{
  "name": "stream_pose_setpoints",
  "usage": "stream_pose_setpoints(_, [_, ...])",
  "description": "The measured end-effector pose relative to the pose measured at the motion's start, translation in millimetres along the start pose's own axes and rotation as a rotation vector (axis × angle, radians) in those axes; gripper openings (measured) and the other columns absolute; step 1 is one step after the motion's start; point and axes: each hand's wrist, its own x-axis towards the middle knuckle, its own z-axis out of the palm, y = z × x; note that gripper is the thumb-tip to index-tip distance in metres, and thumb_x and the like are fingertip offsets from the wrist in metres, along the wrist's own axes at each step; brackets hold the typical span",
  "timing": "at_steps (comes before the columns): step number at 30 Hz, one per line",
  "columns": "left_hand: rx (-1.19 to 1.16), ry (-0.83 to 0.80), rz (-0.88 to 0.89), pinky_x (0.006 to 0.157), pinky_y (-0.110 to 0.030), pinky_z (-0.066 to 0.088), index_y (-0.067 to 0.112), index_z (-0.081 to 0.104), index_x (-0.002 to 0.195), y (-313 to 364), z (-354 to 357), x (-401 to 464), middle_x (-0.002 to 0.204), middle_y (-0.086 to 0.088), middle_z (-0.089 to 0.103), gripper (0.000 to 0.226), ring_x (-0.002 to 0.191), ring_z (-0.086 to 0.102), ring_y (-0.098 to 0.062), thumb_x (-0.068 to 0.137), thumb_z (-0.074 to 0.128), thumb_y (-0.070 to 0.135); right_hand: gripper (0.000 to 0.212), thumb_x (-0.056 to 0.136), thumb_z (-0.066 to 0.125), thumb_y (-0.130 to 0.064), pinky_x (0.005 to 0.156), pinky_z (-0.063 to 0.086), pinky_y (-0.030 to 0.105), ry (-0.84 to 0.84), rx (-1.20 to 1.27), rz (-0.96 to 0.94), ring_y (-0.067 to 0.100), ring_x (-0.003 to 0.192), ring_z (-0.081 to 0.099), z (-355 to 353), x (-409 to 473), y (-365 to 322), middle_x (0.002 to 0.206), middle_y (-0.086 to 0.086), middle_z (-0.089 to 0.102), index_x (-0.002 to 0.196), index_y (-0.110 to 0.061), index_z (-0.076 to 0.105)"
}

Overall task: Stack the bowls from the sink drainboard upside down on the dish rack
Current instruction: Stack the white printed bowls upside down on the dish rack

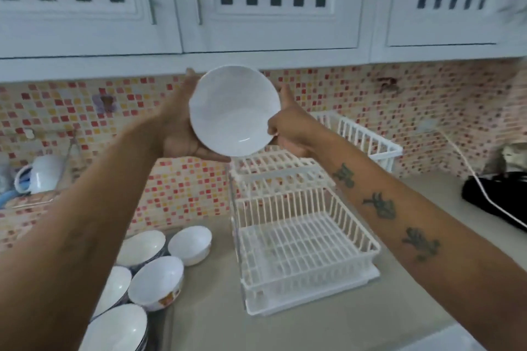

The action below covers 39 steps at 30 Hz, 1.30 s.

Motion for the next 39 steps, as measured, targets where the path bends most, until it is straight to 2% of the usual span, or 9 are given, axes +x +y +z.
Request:
stream_pose_setpoints(5, [-0.111, -0.172, -0.046, 0.08, -0.058, 0.056, 0.029, 0.056, 0.129, 11, 54, 67, 0.131, -0.013, 0.061, 0.082, 0.108, 0.065, -0.04, 0.079, 0.022, 0.084, 0.085, 0.08, 0.023, 0.026, 0.098, 0.045, 0.05, 0.037, 0.003, -0.017, 0.034, 0.124, 0.042, -86, 9, -10, 0.135, 0.007, 0.042, 0.145, -0.028, 0.034])
stream_pose_setpoints(9, [-0.071, -0.214, 0.009, 0.087, -0.06, 0.051, 0.026, 0.061, 0.114, 6, 94, 113, 0.121, -0.014, 0.061, 0.064, 0.109, 0.061, -0.04, 0.083, 0.036, 0.076, 0.077, 0.084, 0.03, 0.022, 0.102, 0.046, 0.049, -0.034, -0.025, 0.021, 0.036, 0.133, 0.04, -151, 23, -2, 0.144, 0.009, 0.041, 0.14, -0.03, 0.041])
stream_pose_setpoints(14, [0.103, -0.166, 0.132, 0.078, -0.048, 0.056, 0.024, 0.062, 0.104, -15, 129, 161, 0.099, -0.013, 0.062, 0.041, 0.082, 0.069, -0.027, 0.095, 0.038, 0.056, 0.049, 0.062, 0.07, -0.026, 0.086, 0.042, 0.047, -0.085, 0.16, 0.104, 0.034, 0.101, 0.046, -205, 45, 14, 0.115, 0.012, 0.046, 0.108, -0.013, 0.058])
stream_pose_setpoints(16, [0.159, -0.175, 0.176, 0.062, -0.032, 0.058, 0.022, 0.059, 0.116, -29, 140, 175, 0.091, -0.013, 0.063, 0.044, 0.068, 0.071, -0.018, 0.092, 0.046, 0.056, 0.034, 0.083, 0.057, -0.043, 0.078, 0.047, 0.04, -0.01, 0.123, 0.113, 0.029, 0.086, 0.056, -210, 52, 23, 0.102, 0.014, 0.058, 0.097, -0.012, 0.062])
stream_pose_setpoints(19, [0.256, -0.156, 0.233, 0.083, -0.039, 0.051, 0.021, 0.061, 0.122, -52, 149, 202, 0.113, -0.015, 0.067, 0.071, 0.097, 0.065, -0.03, 0.064, 0.071, 0.062, 0.046, 0.098, 0.031, -0.053, 0.081, 0.05, 0.037, 0.009, -0.077, 0.23, 0.024, 0.085, 0.062, -214, 67, 46, 0.099, 0.009, 0.066, 0.105, -0.021, 0.063])
stream_pose_setpoints(24, [0.472, -0.055, 0.376, 0.075, -0.021, 0.054, 0.035, 0.065, 0.092, -72, 154, 230, 0.088, 0.016, 0.074, 0.007, 0.079, 0.069, -0.001, 0.087, 0.068, 0.032, 0.058, 0.085, 0.043, -0.069, 0.085, 0.045, 0.037, 0.071, -0.479, 0.159, 0.022, 0.087, 0.054, -223, 87, 77, 0.098, 0.008, 0.058, 0.105, -0.019, 0.063])
stream_pose_setpoints(27, [0.596, -0.064, 0.317, 0.066, -0.018, 0.056, 0.02, 0.059, 0.107, -78, 148, 244, 0.098, 0.009, 0.074, 0.035, 0.081, 0.069, -0.005, 0.078, 0.078, 0.03, 0.037, 0.088, 0.055, -0.054, 0.06, 0.042, 0.023, 0.078, -0.447, 0.141, 0.015, 0.064, 0.052, -226, 94, 95, 0.082, 0.005, 0.057, 0.086, -0.017, 0.058])
stream_pose_setpoints(32, [0.91, 0.011, 0.215, 0.095, -0.037, 0.055, 0.02, 0.051, 0.126, -91, 150, 253, 0.125, -0.003, 0.056, 0.1, 0.111, 0.06, -0.019, 0.045, 0.084, 0.068, 0.032, 0.088, 0.057, -0.041, 0.071, 0.051, 0.031, 0.043, -0.474, 0.141, 0.019, 0.085, 0.063, -229, 99, 122, 0.101, 0.0, 0.064, 0.111, -0.02, 0.063])
stream_pose_setpoints(39, [1.147, -0.048, 0.169, 0.112, -0.035, 0.034, 0.019, 0.034, 0.139, -104, 161, 252, 0.13, -0.006, 0.032, 0.09, 0.129, 0.035, -0.023, 0.067, 0.082, 0.045, 0.04, 0.092, 0.057, -0.034, 0.083, 0.051, 0.036, -0.054, -0.666, 0.187, 0.023, 0.103, 0.058, -232, 101, 130, 0.125, 0.007, 0.058, 0.128, -0.016, 0.054])
